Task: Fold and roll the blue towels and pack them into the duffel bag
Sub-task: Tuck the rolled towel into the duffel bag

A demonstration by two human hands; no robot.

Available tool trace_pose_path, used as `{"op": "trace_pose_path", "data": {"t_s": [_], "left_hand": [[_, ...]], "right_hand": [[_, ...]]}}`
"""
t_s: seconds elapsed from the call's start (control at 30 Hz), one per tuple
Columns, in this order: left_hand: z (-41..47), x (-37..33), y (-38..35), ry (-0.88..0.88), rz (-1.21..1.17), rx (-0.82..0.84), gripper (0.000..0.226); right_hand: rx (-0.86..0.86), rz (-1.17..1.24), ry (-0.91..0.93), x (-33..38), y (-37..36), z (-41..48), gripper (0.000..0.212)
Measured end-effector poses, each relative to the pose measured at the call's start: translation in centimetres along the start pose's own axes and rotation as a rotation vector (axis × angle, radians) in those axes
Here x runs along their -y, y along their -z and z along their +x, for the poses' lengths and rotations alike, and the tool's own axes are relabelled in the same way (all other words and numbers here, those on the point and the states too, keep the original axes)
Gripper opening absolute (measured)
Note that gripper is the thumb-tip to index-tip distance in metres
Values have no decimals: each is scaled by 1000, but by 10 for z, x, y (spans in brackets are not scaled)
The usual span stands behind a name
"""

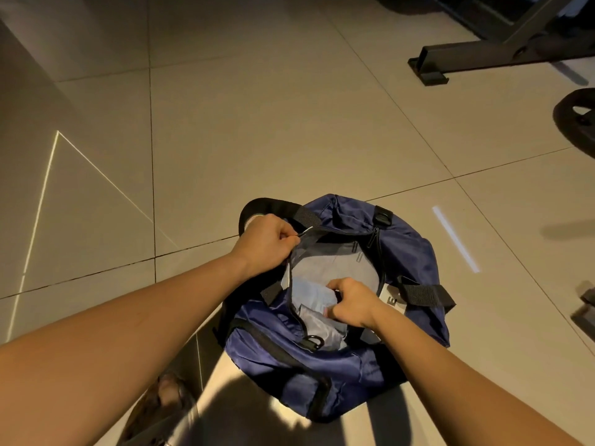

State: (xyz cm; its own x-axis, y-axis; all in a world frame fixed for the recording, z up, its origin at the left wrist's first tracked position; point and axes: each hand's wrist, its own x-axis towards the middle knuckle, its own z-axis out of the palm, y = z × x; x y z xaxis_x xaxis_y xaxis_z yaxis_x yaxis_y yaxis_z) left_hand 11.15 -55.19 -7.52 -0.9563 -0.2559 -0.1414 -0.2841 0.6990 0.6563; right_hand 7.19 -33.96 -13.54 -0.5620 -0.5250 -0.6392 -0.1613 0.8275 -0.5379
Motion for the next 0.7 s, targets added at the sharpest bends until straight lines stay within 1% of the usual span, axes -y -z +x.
{"op": "trace_pose_path", "data": {"t_s": [0.07,0.1,0.17,0.23,0.27,0.33,0.37,0.43,0.5,0.57,0.63,0.7], "left_hand": [[3,-3,0,11,-66,-22,14],[5,-3,2,17,-97,-61,13],[8,-1,8,31,-149,-157,12],[9,1,15,36,-167,-212,13],[9,1,17,27,-151,-216,13],[7,4,15,-10,-59,-159,14],[6,6,11,-23,5,-110,14],[5,8,4,-13,89,-34,15],[5,9,0,-14,73,-18,17],[6,2,-1,-42,21,-63,16],[8,-3,-1,-59,-11,-120,14],[10,1,1,-43,38,-103,15]], "right_hand": [[-19,224,0,3,-7,11,22],[-7,339,-5,7,-9,15,18],[58,454,-37,14,-12,20,14],[82,449,-85,20,-18,25,15],[45,434,-99,23,-21,28,18],[-33,470,-121,27,-26,32,31],[-56,504,-128,27,-27,32,34],[-19,586,-155,24,-22,29,25],[38,652,-181,19,-18,26,18],[-24,715,-174,20,-21,26,17],[-116,670,-154,26,-29,32,19],[-104,573,-119,33,-34,36,20]]}}
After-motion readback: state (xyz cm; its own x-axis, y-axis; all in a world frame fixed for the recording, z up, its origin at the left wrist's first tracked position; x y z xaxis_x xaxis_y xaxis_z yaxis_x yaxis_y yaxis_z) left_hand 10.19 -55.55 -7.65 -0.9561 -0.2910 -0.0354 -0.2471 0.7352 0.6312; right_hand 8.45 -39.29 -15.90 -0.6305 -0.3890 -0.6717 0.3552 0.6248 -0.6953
